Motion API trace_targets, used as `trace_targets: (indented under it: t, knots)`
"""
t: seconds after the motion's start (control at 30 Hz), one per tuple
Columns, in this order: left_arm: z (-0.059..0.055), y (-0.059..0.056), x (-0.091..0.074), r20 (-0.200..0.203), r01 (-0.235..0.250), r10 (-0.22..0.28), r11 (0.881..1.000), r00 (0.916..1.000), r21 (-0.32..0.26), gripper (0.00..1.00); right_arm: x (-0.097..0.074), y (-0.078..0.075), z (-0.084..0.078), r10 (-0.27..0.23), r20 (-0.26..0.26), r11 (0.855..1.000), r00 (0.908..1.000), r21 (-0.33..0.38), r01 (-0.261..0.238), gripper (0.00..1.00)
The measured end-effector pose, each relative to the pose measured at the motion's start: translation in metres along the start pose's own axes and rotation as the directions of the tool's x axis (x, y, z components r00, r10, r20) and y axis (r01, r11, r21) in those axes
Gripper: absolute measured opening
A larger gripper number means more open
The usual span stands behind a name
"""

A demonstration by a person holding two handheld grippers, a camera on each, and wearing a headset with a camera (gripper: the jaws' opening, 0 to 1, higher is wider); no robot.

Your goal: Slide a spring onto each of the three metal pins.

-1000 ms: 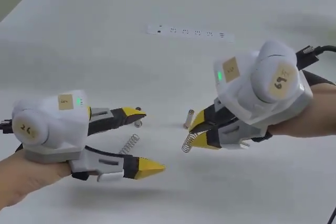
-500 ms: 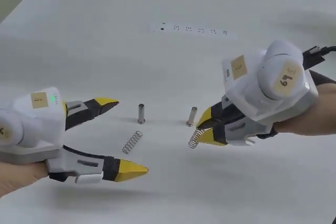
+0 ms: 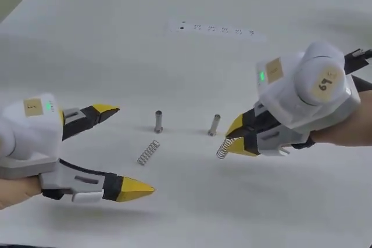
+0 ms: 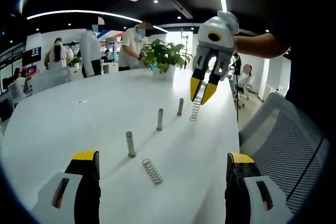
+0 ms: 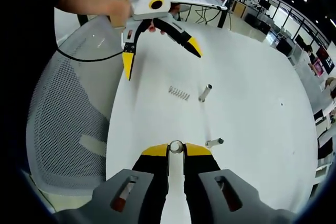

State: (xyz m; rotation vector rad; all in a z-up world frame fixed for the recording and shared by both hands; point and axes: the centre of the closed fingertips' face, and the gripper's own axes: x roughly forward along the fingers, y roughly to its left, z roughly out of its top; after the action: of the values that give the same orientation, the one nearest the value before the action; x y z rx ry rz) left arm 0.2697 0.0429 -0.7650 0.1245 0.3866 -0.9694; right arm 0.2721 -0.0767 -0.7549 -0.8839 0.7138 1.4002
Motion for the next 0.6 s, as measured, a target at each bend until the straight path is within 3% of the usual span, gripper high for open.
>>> trace_targets:
  t: [0.6]
  knots:
    - [0.000,0.002,-0.004,0.001,0.004,-0.004,1.000,1.0000,-0.020,0.98,0.005,-0.014,-0.008,-0.016,-0.034,1.000,0.9993,-0.005,0.016,0.07]
